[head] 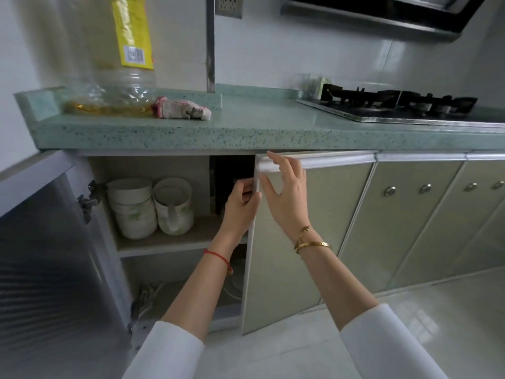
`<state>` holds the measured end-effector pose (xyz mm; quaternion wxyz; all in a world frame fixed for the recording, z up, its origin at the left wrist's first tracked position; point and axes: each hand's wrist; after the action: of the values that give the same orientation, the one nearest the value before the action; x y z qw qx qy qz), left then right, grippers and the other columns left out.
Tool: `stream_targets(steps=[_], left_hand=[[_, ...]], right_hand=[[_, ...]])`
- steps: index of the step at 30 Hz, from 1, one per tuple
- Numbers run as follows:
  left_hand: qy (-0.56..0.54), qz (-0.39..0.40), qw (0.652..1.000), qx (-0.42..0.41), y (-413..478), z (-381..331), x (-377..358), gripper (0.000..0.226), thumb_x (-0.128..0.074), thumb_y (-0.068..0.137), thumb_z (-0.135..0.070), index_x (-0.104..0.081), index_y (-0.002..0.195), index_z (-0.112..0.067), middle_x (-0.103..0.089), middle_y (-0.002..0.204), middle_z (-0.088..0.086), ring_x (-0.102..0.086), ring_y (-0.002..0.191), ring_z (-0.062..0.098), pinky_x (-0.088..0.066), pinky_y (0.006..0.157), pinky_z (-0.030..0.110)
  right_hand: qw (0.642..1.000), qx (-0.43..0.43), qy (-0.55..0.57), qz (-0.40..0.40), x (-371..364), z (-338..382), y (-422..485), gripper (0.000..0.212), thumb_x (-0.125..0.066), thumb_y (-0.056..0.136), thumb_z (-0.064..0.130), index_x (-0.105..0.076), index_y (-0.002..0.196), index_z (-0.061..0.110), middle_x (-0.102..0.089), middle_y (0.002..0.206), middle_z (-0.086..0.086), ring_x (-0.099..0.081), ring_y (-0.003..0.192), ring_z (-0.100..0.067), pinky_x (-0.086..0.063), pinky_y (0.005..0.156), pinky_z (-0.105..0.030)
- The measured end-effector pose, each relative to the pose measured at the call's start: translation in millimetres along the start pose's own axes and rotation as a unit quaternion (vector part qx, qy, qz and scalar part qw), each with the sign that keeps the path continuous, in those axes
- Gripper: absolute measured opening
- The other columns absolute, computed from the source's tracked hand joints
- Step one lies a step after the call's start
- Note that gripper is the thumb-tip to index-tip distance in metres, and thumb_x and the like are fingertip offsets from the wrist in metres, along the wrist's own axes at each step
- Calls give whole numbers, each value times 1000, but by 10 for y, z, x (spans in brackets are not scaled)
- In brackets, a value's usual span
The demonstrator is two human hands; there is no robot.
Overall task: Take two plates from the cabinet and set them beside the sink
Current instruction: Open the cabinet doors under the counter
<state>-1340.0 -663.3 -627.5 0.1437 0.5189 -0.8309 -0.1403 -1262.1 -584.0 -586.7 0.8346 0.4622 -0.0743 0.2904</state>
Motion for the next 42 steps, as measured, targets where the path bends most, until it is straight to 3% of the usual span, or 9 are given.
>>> stream_targets(steps=[3, 7, 10, 13, 17, 22, 30, 35, 42], left_hand=[[-13, 16, 1000, -19, -295, -97, -53, 30, -57, 98, -17, -55, 127, -13, -61, 109, -14, -60, 99, -6, -48, 81, 4], [-53, 26, 997, -52, -617, -210, -132, 26, -61, 95, -16, -60, 120, -7, -67, 105, -11, -66, 93, -6, -52, 82, 11], [-90, 68, 991, -70, -828, -265, -237, 24, -66, 92, -9, -62, 114, -1, -72, 103, -1, -71, 94, 4, -55, 83, 17], [-122, 115, 983, -76, -1020, -340, -423, 21, -70, 88, -4, -65, 108, -2, -73, 100, 2, -72, 94, 11, -57, 84, 22], [-157, 147, 975, -60, -1182, -427, -701, 24, -73, 82, 1, -67, 105, 5, -75, 100, 12, -74, 93, 19, -58, 87, 28], [-205, 194, 959, -35, -1395, -546, -1109, 30, -73, 81, 4, -70, 111, 3, -74, 111, 18, -72, 103, 33, -58, 94, 38], [-233, 293, 927, -19, -1653, -740, -2077, 43, -70, 86, 1, -64, 128, -5, -72, 123, 5, -69, 114, 18, -54, 99, 31], [-205, 306, 929, -36, -1696, -808, -2588, 41, -64, 91, 1, -63, 132, -7, -70, 128, 2, -66, 117, 7, -52, 103, 28], [-189, 320, 926, -69, -1661, -860, -2939, 43, -56, 94, 7, -57, 136, -1, -62, 136, 12, -60, 128, 20, -46, 111, 42]], right_hand=[[999, 18, 6, -38, 112, 26, -137, 37, -65, 91, 22, -62, 127, 18, -53, 119, 2, -49, 114, -16, -34, 97, -7], [997, 36, 16, -69, 357, 67, -328, 31, -68, 89, 23, -63, 119, 16, -55, 114, 4, -55, 105, -13, -50, 89, -23], [995, 22, 24, -93, 584, 118, -458, 30, -72, 86, 22, -61, 111, 11, -59, 108, -2, -59, 95, -15, -53, 80, -26], [989, 14, 21, -144, 891, 145, -607, 25, -75, 83, 20, -57, 99, 14, -58, 96, 4, -58, 86, -16, -50, 73, -25], [984, 5, -6, -178, 1305, 130, -766, 21, -75, 83, 17, -57, 93, 11, -58, 89, 3, -56, 80, -17, -47, 71, -24], [974, -12, -39, -224, 1758, -9, -918, 16, -70, 84, 11, -56, 92, 9, -61, 85, -5, -57, 75, -21, -47, 69, -22], [942, -79, -93, -313, 2603, -429, -1094, 11, -62, 89, 9, -67, 98, 7, -66, 97, -6, -63, 79, -12, -51, 69, -20], [926, -144, -82, -338, 2963, -659, -1039, 11, -61, 92, 15, -69, 100, 13, -69, 99, -6, -63, 77, -8, -50, 68, -14], [912, -168, -72, -368, 3117, -943, -944, 14, -58, 93, 16, -69, 101, 19, -68, 102, -4, -65, 82, -14, -53, 72, -24]])
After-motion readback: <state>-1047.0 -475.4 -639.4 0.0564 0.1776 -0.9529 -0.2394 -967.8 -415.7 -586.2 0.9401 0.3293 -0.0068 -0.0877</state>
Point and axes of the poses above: each hand's wrist, its own y-axis towards the middle knuckle, its own x-axis out of the back of the hand, z = x × y
